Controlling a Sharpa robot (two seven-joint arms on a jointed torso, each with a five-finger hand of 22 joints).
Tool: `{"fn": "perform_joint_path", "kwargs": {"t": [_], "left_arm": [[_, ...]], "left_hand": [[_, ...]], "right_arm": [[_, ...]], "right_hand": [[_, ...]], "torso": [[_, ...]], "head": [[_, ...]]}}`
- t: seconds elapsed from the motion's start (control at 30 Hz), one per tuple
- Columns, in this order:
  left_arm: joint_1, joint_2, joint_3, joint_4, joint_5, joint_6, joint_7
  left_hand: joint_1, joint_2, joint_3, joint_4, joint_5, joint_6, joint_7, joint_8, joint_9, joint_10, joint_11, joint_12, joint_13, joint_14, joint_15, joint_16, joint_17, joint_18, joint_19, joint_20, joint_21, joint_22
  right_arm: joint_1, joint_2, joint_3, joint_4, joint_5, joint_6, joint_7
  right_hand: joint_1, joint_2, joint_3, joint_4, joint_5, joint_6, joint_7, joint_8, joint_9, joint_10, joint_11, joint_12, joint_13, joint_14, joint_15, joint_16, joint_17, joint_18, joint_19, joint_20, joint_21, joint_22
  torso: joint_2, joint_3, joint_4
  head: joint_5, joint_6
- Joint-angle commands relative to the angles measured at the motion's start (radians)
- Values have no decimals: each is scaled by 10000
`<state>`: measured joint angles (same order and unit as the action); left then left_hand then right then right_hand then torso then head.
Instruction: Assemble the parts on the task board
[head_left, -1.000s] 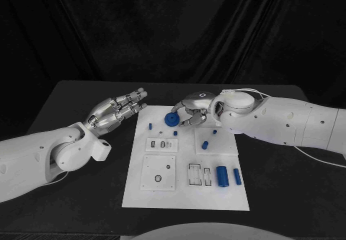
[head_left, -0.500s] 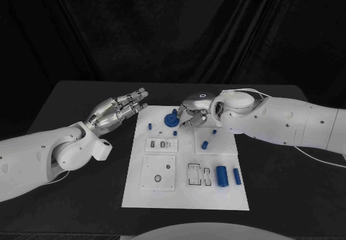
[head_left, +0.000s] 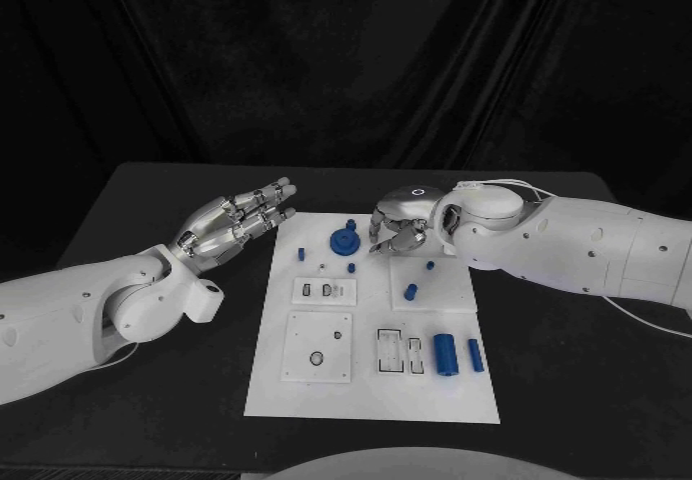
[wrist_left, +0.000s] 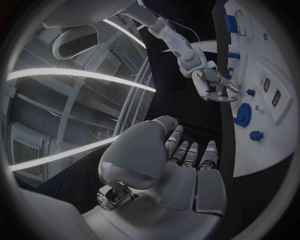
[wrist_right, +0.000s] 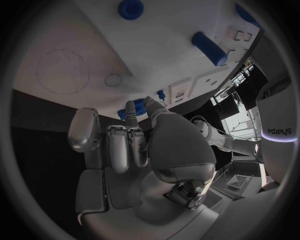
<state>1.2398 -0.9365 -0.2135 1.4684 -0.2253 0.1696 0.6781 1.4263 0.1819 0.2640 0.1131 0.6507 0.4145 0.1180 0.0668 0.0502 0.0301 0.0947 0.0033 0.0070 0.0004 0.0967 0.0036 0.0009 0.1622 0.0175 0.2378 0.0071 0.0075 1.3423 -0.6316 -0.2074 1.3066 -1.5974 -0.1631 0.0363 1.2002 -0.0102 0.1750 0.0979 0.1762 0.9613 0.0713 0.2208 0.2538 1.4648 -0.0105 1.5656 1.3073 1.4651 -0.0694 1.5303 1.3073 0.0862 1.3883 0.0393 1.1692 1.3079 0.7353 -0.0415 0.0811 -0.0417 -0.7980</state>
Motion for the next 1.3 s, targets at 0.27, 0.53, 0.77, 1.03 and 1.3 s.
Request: {"fn": "perform_joint_path", "kwargs": {"t": [0.27,0.53,0.77,1.03,1.3], "left_arm": [[-15,-36,8,22,19,86,842],[-18,-18,7,30,19,67,828],[-31,-39,7,21,19,52,819],[-51,65,7,27,19,109,839],[-66,82,7,-2,19,112,836]], "left_hand": [[-65,-18,82,9,46,1,53,33,-3,4,47,49,16,-4,93,-36,-9,189,8,103,44,16],[-69,-21,92,6,46,27,55,40,1,10,48,51,18,-4,107,-36,-9,190,12,107,47,17],[-69,-21,92,6,46,27,55,40,1,10,48,51,18,-4,107,-36,-9,190,12,107,47,17],[-74,-25,106,2,45,25,58,44,1,5,50,50,16,-4,122,-36,-9,191,12,112,46,17],[-77,-23,119,0,47,18,59,44,0,7,50,50,17,-4,138,-36,-9,192,11,116,45,16]], "right_arm": [[650,-1426,3,1542,-15,-1131,-234],[932,-2915,-1,2739,17,-1593,-387],[649,-3907,-5,3009,54,-1896,-476],[102,-4533,-9,2879,7,-2575,-544],[-164,-4614,-10,2661,-57,-2818,-583]], "right_hand": [[207,-22,-82,2,72,-1447,13,-612,24,340,-26,-534,1996,624,2,-729,1523,196,-393,55,-1192,769],[234,-79,-106,7,43,-1518,-1,-699,-19,578,-49,-348,2194,729,-24,-504,1739,119,-177,32,-816,916],[286,-147,-181,132,-62,-1970,-95,-1072,-294,841,-141,-137,2417,812,-112,-386,1849,22,146,-54,-340,1138],[352,-260,-297,276,-167,-1902,-131,-1076,-408,1060,-187,52,2635,966,-168,72,2298,-104,455,-116,299,1415],[383,-309,-339,327,-199,-1752,-118,-995,-390,1060,-181,52,2635,965,-168,64,2289,-110,476,-123,325,1449]], "torso": [[2,-10,-25],[9,-12,-50],[-12,9,-8],[2,38,-47],[-19,-3,-60]], "head": [[-22,-32],[63,39],[-29,31],[16,59],[-25,16]]}}
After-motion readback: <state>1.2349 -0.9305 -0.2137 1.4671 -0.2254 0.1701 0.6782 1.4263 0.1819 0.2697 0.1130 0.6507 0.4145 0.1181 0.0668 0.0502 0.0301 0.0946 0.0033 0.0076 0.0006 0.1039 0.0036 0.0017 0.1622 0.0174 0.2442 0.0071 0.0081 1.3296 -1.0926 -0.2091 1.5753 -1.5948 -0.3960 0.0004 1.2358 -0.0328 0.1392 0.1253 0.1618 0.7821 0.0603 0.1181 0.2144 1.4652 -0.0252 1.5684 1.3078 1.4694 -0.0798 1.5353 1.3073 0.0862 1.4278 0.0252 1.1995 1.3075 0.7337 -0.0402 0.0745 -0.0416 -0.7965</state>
